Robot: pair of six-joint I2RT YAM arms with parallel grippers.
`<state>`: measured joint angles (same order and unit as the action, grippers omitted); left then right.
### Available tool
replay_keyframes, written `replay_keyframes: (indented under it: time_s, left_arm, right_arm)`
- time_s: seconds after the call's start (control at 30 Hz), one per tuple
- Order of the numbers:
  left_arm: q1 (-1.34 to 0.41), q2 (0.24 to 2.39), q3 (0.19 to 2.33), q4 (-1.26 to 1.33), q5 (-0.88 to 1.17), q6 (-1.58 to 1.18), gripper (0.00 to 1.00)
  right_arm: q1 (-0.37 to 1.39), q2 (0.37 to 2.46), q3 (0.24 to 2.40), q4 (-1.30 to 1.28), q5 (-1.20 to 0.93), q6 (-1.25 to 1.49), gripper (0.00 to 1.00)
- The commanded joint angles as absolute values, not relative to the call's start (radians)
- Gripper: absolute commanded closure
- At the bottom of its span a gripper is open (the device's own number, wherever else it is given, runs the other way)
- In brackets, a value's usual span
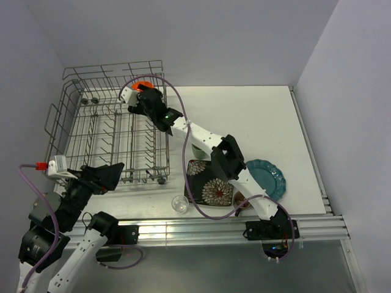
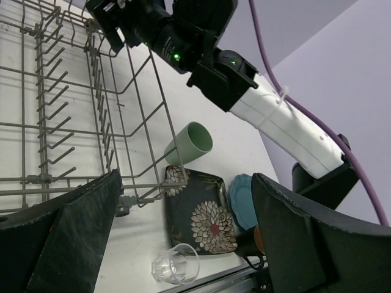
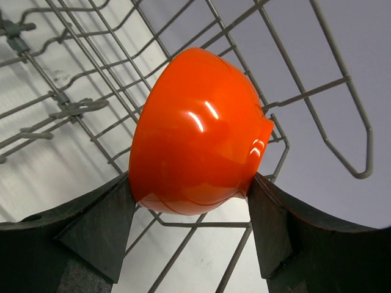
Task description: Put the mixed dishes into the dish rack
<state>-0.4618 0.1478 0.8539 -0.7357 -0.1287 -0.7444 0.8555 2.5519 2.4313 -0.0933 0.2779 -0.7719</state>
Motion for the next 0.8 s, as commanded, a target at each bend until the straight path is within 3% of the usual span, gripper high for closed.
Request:
replay_keyframes:
  time_s: [0.0,0.77]
  left_arm:
    - [-0.463,0.161,0.862,-0.680,-0.087,-0.729,0.06]
    - [-0.463,0.150,0.839,-0.649,-0.075,-0.722,0.06]
  right_arm:
    - [0.815,2.560,2.496,0.043,0.270,-0.793,1.00]
    - [0.781,2.615,2.479,0.100,0.213,-0.744,1.00]
